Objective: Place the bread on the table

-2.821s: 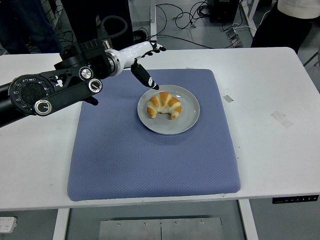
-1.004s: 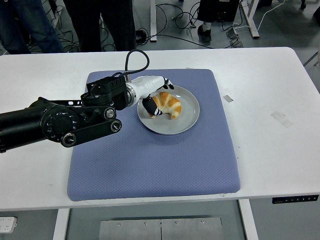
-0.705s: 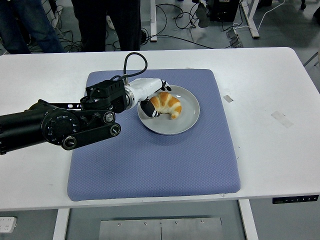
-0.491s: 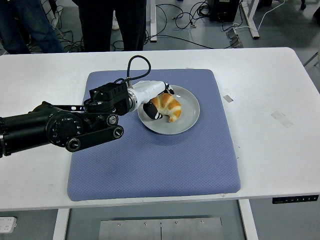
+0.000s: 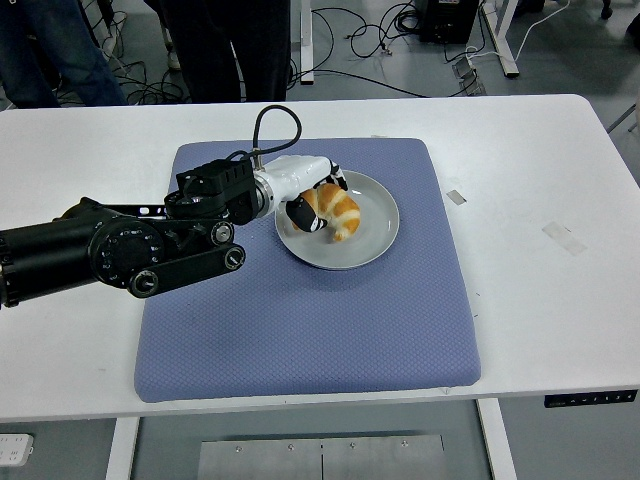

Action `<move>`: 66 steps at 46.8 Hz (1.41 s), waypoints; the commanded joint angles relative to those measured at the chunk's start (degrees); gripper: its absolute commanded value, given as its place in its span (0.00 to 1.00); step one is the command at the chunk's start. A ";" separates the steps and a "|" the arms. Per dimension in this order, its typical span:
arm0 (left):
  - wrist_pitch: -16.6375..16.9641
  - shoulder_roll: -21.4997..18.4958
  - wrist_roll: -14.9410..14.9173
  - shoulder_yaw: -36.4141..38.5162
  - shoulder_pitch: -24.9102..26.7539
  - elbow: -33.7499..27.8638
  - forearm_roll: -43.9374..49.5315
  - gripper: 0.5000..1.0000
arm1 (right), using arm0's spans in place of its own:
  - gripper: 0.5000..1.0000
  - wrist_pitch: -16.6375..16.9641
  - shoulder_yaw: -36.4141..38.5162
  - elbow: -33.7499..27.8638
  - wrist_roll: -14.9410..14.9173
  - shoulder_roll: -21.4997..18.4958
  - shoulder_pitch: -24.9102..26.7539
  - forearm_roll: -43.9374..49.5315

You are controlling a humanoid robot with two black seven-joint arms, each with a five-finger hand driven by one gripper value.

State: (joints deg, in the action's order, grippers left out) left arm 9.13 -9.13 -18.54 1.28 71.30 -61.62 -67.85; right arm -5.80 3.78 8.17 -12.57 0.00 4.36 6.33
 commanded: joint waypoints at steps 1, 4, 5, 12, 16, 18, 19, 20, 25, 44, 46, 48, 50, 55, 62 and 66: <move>-0.08 -1.41 -0.01 -0.67 1.38 0.01 0.00 0.27 | 1.00 0.00 0.00 0.00 0.00 0.00 -0.05 0.00; -0.17 -2.56 -0.09 -0.76 1.91 0.01 0.18 0.27 | 1.00 0.00 0.00 0.00 0.00 0.00 0.04 0.00; -0.17 -2.82 -0.09 -0.76 1.91 0.01 0.18 0.27 | 1.00 0.00 0.00 0.00 0.00 0.00 0.04 0.00; -0.08 -5.72 -0.62 -0.23 1.91 0.01 0.71 0.27 | 1.00 0.00 0.00 0.00 0.00 0.00 0.04 0.00; 0.01 -8.00 -0.80 -0.14 1.91 0.01 0.79 0.27 | 1.00 0.00 0.00 0.00 0.00 0.00 0.04 0.00; 0.10 -9.23 -0.80 -0.14 1.91 0.01 0.79 0.27 | 1.00 0.00 0.00 0.00 0.00 0.00 -0.05 0.00; 0.10 -9.76 -0.80 -0.14 1.91 0.01 0.79 0.28 | 1.00 0.00 0.00 0.00 0.00 0.00 0.04 0.00; 0.10 -10.29 -0.88 -0.05 1.91 0.01 0.79 0.28 | 1.00 0.00 0.00 0.00 0.00 0.00 0.04 0.00; 0.53 -12.58 -0.88 0.47 1.56 0.18 0.79 0.28 | 1.00 0.00 0.00 0.00 0.00 0.00 0.04 0.00; 5.55 -14.78 -0.09 5.04 -1.25 0.53 4.04 0.29 | 1.00 0.00 0.00 0.00 0.00 0.00 0.04 0.00; 5.55 -14.60 -0.09 5.04 -1.60 0.53 4.66 0.29 | 1.00 0.00 0.00 0.00 0.00 0.00 0.04 0.00; 5.55 -14.51 -0.09 5.04 -1.95 0.62 4.75 0.30 | 1.00 0.00 0.00 0.00 0.00 0.00 0.04 0.00; 5.55 -14.43 -0.09 5.04 -2.22 0.62 4.75 0.32 | 1.00 0.00 0.00 0.00 0.00 0.00 0.04 0.00; 5.55 -14.16 -0.09 4.96 -2.22 0.71 4.75 0.42 | 1.00 0.00 0.00 0.00 0.00 0.00 0.04 0.00; 5.55 -14.16 -0.09 4.52 -2.13 0.62 4.84 0.87 | 1.00 0.00 0.00 0.00 0.00 0.00 -0.05 0.00; 5.55 -14.34 -0.09 3.64 -1.87 0.62 5.80 0.94 | 1.00 0.00 0.00 0.00 0.00 0.00 0.04 0.00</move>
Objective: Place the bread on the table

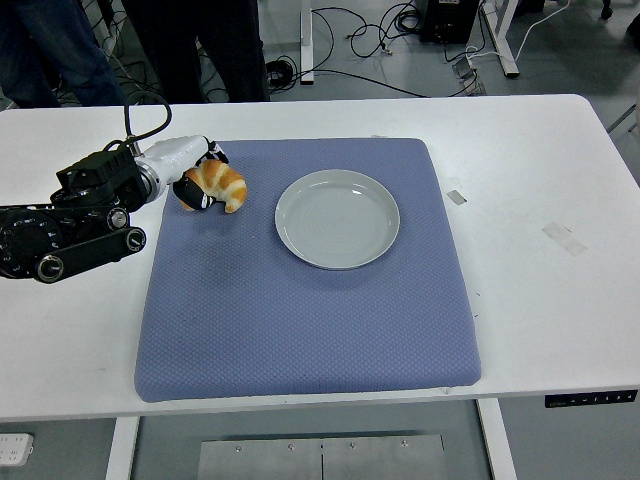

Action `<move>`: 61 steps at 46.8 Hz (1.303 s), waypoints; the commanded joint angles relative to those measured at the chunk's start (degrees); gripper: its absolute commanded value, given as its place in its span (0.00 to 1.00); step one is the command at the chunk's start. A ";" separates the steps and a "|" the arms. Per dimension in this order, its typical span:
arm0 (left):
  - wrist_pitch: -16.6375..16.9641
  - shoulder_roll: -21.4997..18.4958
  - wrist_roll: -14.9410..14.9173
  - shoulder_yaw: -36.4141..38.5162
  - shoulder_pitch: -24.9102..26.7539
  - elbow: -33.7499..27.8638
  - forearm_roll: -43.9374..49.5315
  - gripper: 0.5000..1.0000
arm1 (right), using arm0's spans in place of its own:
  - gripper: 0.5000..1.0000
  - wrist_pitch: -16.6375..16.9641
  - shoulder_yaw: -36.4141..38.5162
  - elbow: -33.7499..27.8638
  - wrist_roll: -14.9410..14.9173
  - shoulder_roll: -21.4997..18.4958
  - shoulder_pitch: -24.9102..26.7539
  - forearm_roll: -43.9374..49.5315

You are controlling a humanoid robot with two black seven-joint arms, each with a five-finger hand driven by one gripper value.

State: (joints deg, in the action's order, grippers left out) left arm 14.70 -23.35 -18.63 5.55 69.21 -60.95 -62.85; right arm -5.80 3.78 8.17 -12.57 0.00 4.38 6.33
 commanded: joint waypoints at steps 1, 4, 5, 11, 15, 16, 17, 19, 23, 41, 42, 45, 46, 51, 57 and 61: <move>-0.11 -0.12 0.00 -1.07 0.31 -0.04 1.32 0.94 | 1.00 0.00 0.00 0.00 0.00 0.00 -0.07 0.00; -0.46 -0.12 0.00 -1.69 0.49 -0.13 2.20 0.94 | 1.00 0.00 0.00 0.00 0.00 0.00 0.02 0.00; -0.54 -0.12 0.00 -1.77 0.58 -0.13 2.38 0.95 | 1.00 0.00 0.00 0.00 0.00 0.00 0.02 0.00; -1.34 -0.20 0.00 -2.21 0.66 -0.31 2.73 0.95 | 1.00 0.00 0.00 0.00 0.00 0.00 -0.07 0.00; -1.86 -0.55 0.08 -4.84 0.75 -0.22 6.14 0.95 | 1.00 0.00 0.00 0.00 0.00 0.00 0.02 0.00; -2.04 -0.56 0.34 -6.07 0.75 -0.22 7.72 0.95 | 1.00 0.00 0.00 0.00 0.00 0.00 -0.07 0.00; -2.21 -0.64 0.61 -7.30 0.75 -0.22 9.30 0.95 | 1.00 0.00 0.00 0.00 0.00 0.00 0.02 0.00; -2.65 -0.73 1.57 -9.58 0.75 -0.22 12.29 0.94 | 1.00 0.00 0.00 0.00 0.00 0.00 -0.07 0.00; -3.09 -0.99 3.68 -12.84 0.75 -0.13 15.99 0.94 | 1.00 0.00 0.00 0.00 0.00 0.00 -0.07 0.00; -3.88 -6.27 12.20 -23.66 -0.74 3.90 26.27 0.94 | 1.00 0.00 0.00 0.00 0.00 0.00 0.02 0.00; -3.89 -6.44 12.82 -23.83 -0.83 4.69 27.33 0.94 | 1.00 0.00 0.00 0.00 0.00 0.00 0.02 0.00; -4.59 -7.14 14.93 -24.36 -1.27 6.54 30.84 0.94 | 1.00 0.00 0.00 0.00 0.00 0.00 0.02 0.00; -4.85 -7.41 15.72 -24.45 -1.44 6.98 32.07 0.94 | 1.00 0.00 0.00 0.00 0.00 0.00 0.02 0.00; -7.22 -9.60 18.80 -25.33 -3.29 8.65 36.91 0.94 | 1.00 0.00 0.00 0.00 0.00 0.00 0.02 0.00; -9.42 -11.98 19.86 -27.87 -5.31 9.53 39.55 0.94 | 1.00 0.00 0.00 0.00 0.00 0.00 -0.07 0.00; -10.56 -13.12 19.86 -30.24 -6.80 10.24 39.73 0.94 | 1.00 0.00 0.00 0.00 0.00 0.00 0.02 0.00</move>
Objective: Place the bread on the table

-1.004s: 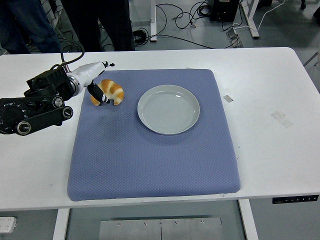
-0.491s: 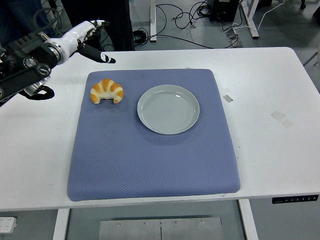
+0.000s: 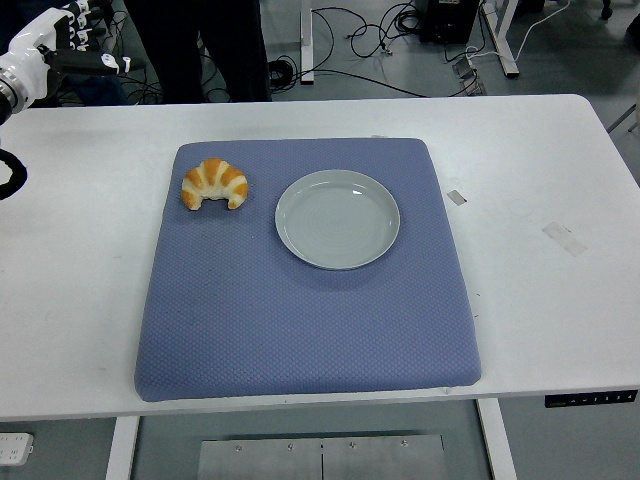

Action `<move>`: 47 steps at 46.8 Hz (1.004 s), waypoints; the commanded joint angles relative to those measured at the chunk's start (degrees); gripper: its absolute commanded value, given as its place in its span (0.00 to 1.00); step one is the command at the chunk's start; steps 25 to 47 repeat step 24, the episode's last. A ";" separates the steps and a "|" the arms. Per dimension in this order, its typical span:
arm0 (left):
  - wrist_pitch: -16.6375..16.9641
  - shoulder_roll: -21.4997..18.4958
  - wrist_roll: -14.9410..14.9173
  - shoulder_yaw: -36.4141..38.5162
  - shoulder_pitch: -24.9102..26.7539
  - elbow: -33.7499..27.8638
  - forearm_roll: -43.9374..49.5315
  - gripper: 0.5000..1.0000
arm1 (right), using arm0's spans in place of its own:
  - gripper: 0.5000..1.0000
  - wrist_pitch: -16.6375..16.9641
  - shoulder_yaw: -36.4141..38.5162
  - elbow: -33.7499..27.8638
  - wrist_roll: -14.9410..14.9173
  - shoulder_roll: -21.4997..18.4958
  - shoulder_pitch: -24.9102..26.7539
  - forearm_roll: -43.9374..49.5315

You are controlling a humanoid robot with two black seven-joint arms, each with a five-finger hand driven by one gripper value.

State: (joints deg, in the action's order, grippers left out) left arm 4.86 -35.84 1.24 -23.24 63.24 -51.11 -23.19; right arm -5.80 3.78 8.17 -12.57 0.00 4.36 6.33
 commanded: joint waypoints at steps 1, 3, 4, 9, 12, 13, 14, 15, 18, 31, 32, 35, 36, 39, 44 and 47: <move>-1.08 -0.81 -0.01 -2.15 -1.27 0.75 0.07 0.94 | 1.00 0.00 0.00 0.00 0.00 0.00 0.04 0.00; -1.87 -1.07 -0.01 -3.65 -2.06 1.19 0.07 0.94 | 1.00 0.00 0.00 0.00 0.00 0.00 0.04 0.00; -2.14 -1.25 -0.01 -4.35 -2.41 1.36 0.07 0.94 | 1.00 0.00 0.00 0.00 0.00 0.00 -0.05 0.00; -3.46 -1.77 0.07 -6.55 -4.43 1.72 -0.02 0.94 | 1.00 0.00 0.00 0.00 0.00 0.00 0.04 0.00; -3.63 -1.95 0.07 -6.64 -5.14 1.72 -0.02 0.94 | 1.00 0.00 0.09 0.09 0.00 0.00 -0.05 0.00; -3.55 -1.95 0.07 -6.64 -5.31 1.72 -0.02 0.94 | 1.00 0.00 0.17 0.26 0.00 0.00 -0.31 0.00; -3.55 -1.95 0.07 -6.64 -5.40 1.72 -0.02 0.94 | 1.00 0.00 0.26 0.61 0.00 0.00 -0.57 0.00; -3.55 -1.95 0.07 -6.64 -5.49 1.72 -0.02 0.94 | 1.00 0.00 0.35 0.62 0.00 0.00 -0.75 -0.09; -3.55 -2.04 0.07 -6.64 -5.93 1.72 -0.02 0.94 | 1.00 0.09 0.09 0.62 0.00 0.00 -0.84 -0.09; -3.55 -2.21 0.07 -6.64 -5.93 1.72 -0.10 0.94 | 1.00 0.09 0.09 0.53 0.00 0.00 -0.66 -0.09; -3.55 -2.21 0.07 -6.64 -5.93 1.72 -0.10 0.94 | 1.00 0.09 0.09 0.53 0.00 0.00 -0.66 -0.09; -3.55 -2.21 0.07 -6.64 -5.93 1.72 -0.10 0.94 | 1.00 0.09 0.09 0.53 0.00 0.00 -0.66 -0.09; -3.55 -2.21 0.07 -6.64 -5.93 1.72 -0.10 0.94 | 1.00 0.09 0.09 0.53 0.00 0.00 -0.66 -0.09; -3.55 -2.21 0.07 -6.64 -5.93 1.72 -0.10 0.94 | 1.00 0.09 0.09 0.53 0.00 0.00 -0.66 -0.09; -3.55 -2.21 0.07 -6.64 -5.93 1.72 -0.10 0.94 | 1.00 0.09 0.09 0.53 0.00 0.00 -0.66 -0.09; -3.55 -2.21 0.07 -6.64 -5.93 1.72 -0.10 0.94 | 1.00 0.09 0.09 0.53 0.00 0.00 -0.66 -0.09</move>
